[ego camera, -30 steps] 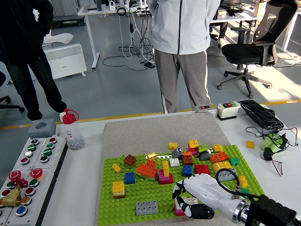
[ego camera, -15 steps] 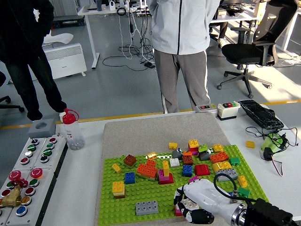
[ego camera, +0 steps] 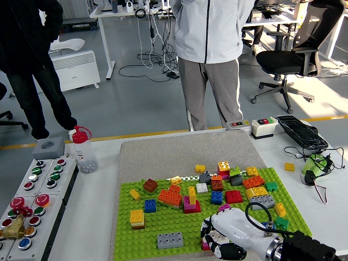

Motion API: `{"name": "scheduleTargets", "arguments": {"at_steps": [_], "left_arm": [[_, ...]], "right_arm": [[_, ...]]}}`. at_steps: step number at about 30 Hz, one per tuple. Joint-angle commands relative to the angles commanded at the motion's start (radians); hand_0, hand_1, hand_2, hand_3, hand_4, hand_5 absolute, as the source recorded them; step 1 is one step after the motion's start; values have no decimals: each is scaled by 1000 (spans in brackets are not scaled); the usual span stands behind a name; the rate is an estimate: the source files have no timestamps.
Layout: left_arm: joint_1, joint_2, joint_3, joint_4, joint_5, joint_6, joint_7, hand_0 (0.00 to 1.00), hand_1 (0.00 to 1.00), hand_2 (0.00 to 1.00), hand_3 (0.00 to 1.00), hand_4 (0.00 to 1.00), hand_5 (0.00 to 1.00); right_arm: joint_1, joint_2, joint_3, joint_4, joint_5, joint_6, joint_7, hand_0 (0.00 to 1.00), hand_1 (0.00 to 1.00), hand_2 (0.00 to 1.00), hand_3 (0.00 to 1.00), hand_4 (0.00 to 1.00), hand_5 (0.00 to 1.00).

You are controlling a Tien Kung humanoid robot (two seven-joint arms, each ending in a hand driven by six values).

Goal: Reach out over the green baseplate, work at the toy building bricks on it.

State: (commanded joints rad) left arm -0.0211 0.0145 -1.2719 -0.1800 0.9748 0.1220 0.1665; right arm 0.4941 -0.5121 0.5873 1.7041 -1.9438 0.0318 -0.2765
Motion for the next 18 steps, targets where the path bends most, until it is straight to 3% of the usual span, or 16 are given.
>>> {"name": "scheduleTargets", "arguments": {"at_steps": [18], "left_arm": [[-4, 1, 0, 0, -4, 0, -2, 727, 783, 812, 666, 475, 998]], "right_arm": [[-12, -13, 67, 30, -4, -5, -2, 702, 626, 614, 571, 311, 271]]}}
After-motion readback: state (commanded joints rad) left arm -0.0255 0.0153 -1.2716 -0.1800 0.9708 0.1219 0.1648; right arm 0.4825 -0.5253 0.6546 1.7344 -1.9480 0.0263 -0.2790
